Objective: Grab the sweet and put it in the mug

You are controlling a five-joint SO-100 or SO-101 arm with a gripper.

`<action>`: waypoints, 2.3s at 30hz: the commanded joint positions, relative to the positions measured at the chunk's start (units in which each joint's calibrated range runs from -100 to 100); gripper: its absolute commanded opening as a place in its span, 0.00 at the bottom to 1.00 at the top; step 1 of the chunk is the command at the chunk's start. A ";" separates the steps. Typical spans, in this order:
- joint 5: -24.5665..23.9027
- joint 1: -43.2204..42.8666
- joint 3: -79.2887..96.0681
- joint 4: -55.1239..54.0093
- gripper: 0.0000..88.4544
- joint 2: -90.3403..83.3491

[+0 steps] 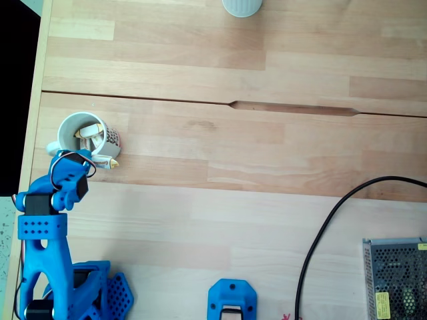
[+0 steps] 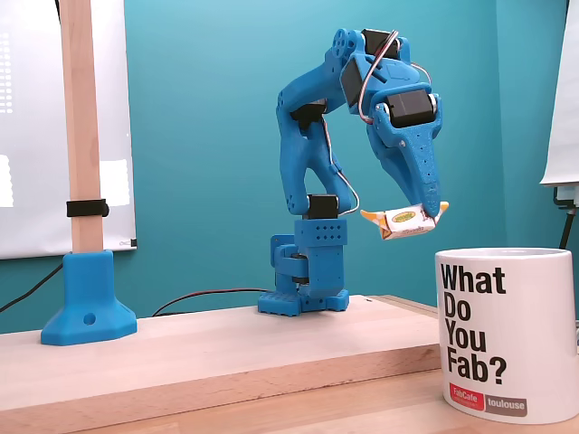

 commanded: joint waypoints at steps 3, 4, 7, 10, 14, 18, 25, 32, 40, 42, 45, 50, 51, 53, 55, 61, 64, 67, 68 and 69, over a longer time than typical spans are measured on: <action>0.20 -0.52 -8.29 -0.52 0.05 -4.25; 0.24 -0.37 -10.07 -0.52 0.05 -4.17; 0.24 1.59 -15.43 -0.52 0.05 -3.31; 0.24 4.20 -18.64 -0.52 0.05 -1.84; 0.24 5.58 -19.08 -0.52 0.04 1.26; 0.29 5.36 -19.17 -0.52 0.05 5.30; 1.37 -0.15 -20.15 -0.60 0.05 7.37; 3.37 -3.64 -20.06 -0.52 0.05 7.54; 3.42 -4.15 -19.08 -0.52 0.05 9.77; 3.42 -4.22 -19.08 -0.52 0.05 11.07; 3.42 -4.29 -19.08 -0.52 0.05 12.87; 3.47 -4.37 -19.08 -0.52 0.05 15.63; 3.47 -4.37 -19.08 -0.52 0.05 15.80; 3.47 -4.37 -19.17 -0.52 0.05 15.89; 3.42 -4.37 -19.17 -0.52 0.05 15.80; 3.37 -4.37 -19.17 -0.52 0.08 15.89; 3.71 -4.37 -19.17 -0.52 0.15 15.89; 3.96 -4.37 -19.17 -0.52 0.20 15.80; 3.96 -4.37 -19.17 -0.52 0.22 15.71; 3.96 -4.37 -19.17 -0.52 0.23 15.71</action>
